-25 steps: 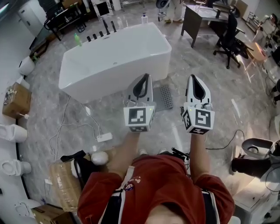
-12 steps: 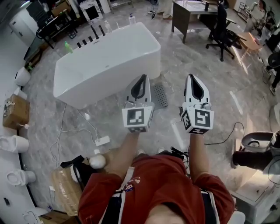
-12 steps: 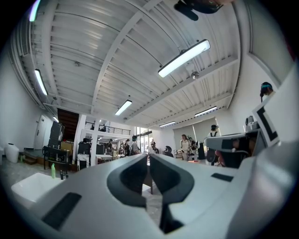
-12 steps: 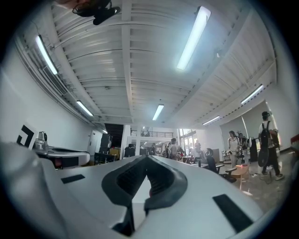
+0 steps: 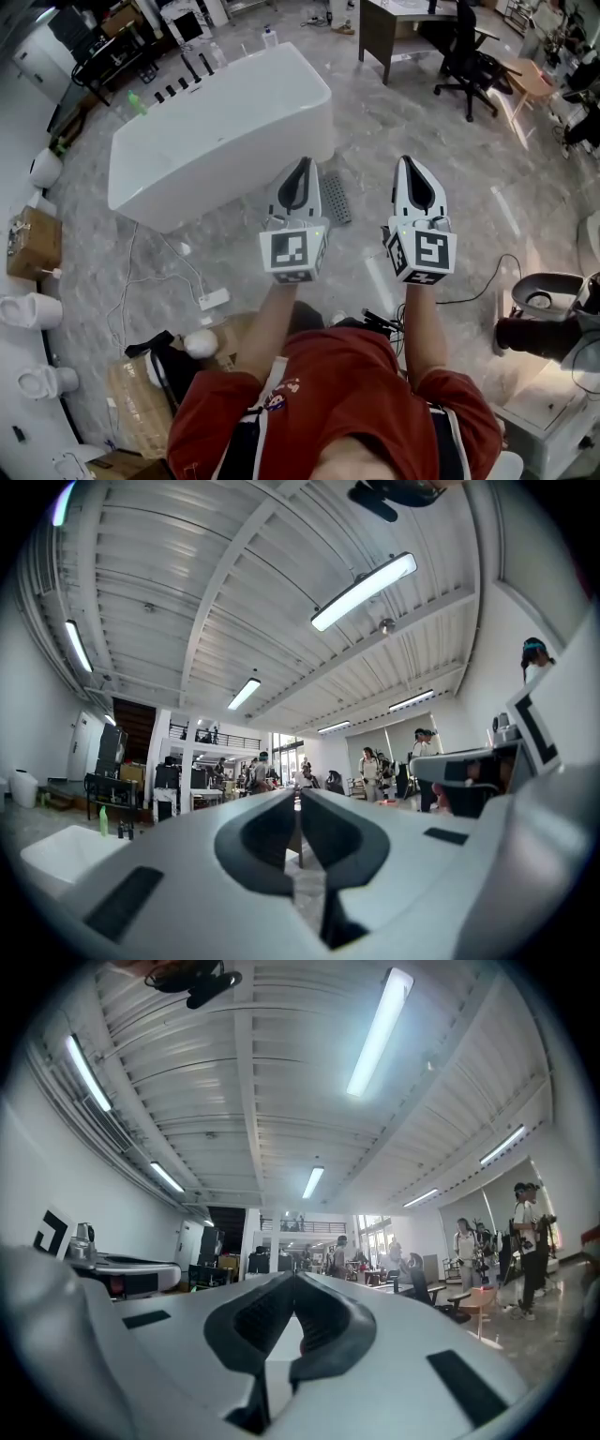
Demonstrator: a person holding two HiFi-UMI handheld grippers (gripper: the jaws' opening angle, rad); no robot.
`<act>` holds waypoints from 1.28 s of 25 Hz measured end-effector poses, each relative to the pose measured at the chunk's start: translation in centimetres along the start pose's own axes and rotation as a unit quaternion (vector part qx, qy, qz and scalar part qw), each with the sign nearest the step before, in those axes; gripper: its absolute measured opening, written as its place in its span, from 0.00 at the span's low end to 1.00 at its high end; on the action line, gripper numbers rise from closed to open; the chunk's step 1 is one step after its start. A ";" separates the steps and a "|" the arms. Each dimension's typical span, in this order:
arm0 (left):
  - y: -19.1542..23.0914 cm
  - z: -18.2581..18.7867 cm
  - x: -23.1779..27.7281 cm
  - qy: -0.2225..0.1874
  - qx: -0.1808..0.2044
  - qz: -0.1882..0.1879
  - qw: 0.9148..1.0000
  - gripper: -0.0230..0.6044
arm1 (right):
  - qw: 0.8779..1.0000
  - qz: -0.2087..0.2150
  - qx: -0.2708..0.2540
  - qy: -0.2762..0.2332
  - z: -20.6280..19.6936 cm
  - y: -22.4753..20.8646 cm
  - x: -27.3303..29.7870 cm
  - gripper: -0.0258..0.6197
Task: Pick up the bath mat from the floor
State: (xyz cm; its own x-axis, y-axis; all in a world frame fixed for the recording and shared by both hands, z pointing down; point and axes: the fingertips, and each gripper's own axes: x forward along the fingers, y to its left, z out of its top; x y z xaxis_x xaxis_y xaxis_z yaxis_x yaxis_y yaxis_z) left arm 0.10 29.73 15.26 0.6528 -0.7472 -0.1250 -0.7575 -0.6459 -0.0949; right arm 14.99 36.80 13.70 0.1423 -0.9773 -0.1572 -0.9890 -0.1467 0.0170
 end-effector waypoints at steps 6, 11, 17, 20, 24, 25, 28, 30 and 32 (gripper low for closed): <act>-0.8 0.2 0.5 -0.005 -0.001 -0.002 1.000 0.08 | 1.000 -0.003 -0.003 -0.008 0.3 -1.0 -0.3 0.06; -1.0 -0.2 1.0 -0.006 -0.005 -0.006 1.000 0.08 | 1.000 -0.013 -0.005 -0.006 0.1 -1.6 -0.1 0.06; -0.3 -0.6 2.0 -0.006 -0.008 -0.004 1.000 0.08 | 1.000 -0.014 -0.014 -0.001 -0.7 -1.6 1.1 0.06; 0.6 -0.7 2.6 -0.009 -0.005 -0.001 1.000 0.08 | 1.000 -0.011 -0.019 -0.002 -0.7 -1.2 2.3 0.06; 1.9 -0.9 3.4 -0.009 -0.004 0.004 1.000 0.08 | 1.000 -0.005 -0.020 -0.002 -0.8 -0.4 4.2 0.06; 2.4 -0.9 3.6 -0.009 -0.004 0.005 1.000 0.08 | 1.000 -0.003 -0.020 -0.002 -0.9 -0.1 4.6 0.06; 3.7 -1.1 4.2 -0.009 -0.006 0.011 1.000 0.08 | 1.000 0.005 -0.023 -0.002 -1.1 0.9 6.0 0.06; 4.4 -1.4 4.7 -0.009 -0.007 0.014 1.000 0.08 | 1.000 0.008 -0.023 0.000 -1.5 1.3 6.9 0.06; 5.1 -1.8 5.4 -0.006 -0.007 0.013 1.000 0.08 | 1.000 0.010 -0.024 0.002 -1.9 1.6 7.9 0.06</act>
State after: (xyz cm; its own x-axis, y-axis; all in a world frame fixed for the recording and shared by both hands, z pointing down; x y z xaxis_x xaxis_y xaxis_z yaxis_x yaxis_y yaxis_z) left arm -0.23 22.15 15.84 0.6332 -0.7614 -0.1389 -0.7735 -0.6291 -0.0769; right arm 14.62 28.54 14.34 0.1225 -0.9806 -0.1532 -0.9886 -0.1342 0.0684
